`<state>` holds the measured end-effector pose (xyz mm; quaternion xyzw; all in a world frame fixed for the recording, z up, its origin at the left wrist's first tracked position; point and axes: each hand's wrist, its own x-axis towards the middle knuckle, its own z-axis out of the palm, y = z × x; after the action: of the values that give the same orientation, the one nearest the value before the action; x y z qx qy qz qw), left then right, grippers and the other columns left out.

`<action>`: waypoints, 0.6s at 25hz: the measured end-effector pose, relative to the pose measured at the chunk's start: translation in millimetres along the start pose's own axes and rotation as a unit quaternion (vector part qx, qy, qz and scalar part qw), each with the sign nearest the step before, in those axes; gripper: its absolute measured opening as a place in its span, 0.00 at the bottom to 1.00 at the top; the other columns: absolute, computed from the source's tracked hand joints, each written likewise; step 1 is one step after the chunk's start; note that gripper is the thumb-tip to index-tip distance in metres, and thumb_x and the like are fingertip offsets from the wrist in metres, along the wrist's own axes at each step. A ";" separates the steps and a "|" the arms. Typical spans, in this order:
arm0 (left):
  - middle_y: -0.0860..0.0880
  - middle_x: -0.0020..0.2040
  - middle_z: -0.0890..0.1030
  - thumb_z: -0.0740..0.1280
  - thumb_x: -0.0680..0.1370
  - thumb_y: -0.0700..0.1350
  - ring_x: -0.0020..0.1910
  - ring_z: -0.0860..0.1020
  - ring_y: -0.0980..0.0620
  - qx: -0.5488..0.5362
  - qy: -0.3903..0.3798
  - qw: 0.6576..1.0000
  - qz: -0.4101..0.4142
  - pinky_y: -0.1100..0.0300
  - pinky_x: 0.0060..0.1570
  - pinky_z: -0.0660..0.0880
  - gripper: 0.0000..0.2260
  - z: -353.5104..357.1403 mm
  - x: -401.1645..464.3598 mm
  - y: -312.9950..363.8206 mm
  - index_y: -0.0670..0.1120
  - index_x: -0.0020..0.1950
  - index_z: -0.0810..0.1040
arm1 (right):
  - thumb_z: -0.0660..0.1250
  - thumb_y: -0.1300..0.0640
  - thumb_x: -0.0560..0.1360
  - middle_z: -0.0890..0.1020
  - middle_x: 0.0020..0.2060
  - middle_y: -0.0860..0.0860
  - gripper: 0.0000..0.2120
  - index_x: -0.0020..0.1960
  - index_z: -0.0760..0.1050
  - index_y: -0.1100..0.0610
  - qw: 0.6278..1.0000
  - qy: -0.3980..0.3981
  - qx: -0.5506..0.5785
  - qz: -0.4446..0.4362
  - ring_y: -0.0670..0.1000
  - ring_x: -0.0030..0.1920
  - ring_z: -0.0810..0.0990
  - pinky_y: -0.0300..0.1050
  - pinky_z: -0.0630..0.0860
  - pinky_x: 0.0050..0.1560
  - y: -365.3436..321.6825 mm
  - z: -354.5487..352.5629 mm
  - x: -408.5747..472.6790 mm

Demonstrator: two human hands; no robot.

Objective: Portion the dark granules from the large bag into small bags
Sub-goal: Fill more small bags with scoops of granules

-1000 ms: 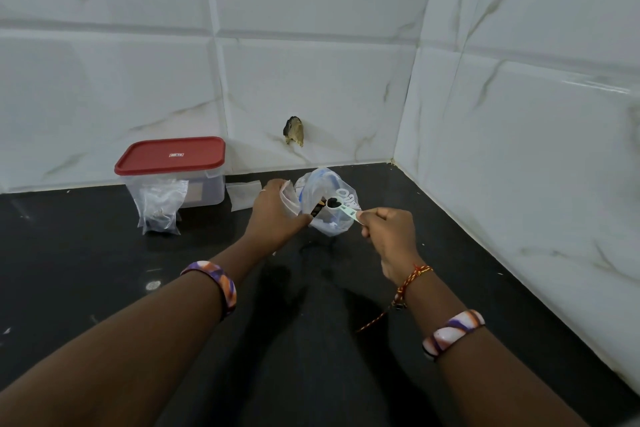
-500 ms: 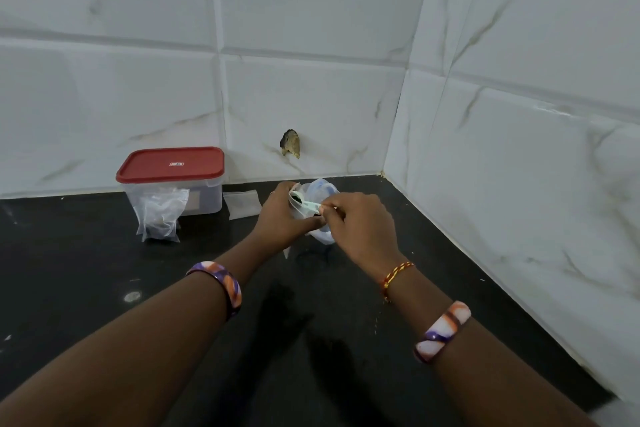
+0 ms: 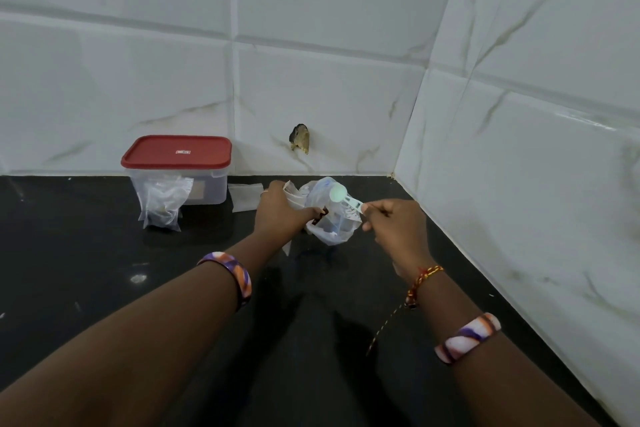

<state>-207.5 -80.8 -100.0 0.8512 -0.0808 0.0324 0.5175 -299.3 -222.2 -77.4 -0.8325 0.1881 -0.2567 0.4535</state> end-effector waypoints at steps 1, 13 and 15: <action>0.43 0.63 0.74 0.76 0.67 0.47 0.58 0.74 0.48 0.002 -0.006 1.000 -0.017 0.63 0.48 0.71 0.32 3.0 2.1 0.3 0.41 0.67 0.66 | 0.64 0.61 0.75 0.82 0.32 0.53 0.09 0.47 0.83 0.61 1.000 -0.019 -0.005 0.021 0.43 0.28 0.74 0.37 0.69 0.31 6.3 -2.1 4.7; 0.43 0.48 0.79 0.68 0.74 0.44 0.46 0.77 0.48 0.112 0.002 0.989 -0.100 0.58 0.43 0.72 0.09 40.8 17.2 -2.3 0.40 0.50 0.76 | 0.69 0.52 0.72 0.83 0.40 0.56 0.11 0.46 0.80 0.60 0.855 -0.122 -0.412 -0.289 0.54 0.42 0.82 0.42 0.75 0.39 12.3 60.4 40.8; 0.43 0.48 0.80 0.68 0.74 0.43 0.46 0.77 0.49 0.094 0.020 0.992 -0.087 0.59 0.43 0.71 0.08 43.4 22.8 -2.5 0.41 0.49 0.76 | 0.78 0.52 0.62 0.83 0.32 0.54 0.11 0.37 0.81 0.58 0.877 -0.103 -0.389 -0.261 0.51 0.33 0.82 0.38 0.73 0.31 20.2 59.8 48.1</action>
<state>-185.9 -120.5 -119.1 0.8989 0.0076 0.0113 0.4379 -226.8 -219.5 -109.5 -0.9825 0.0009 -0.1843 0.0262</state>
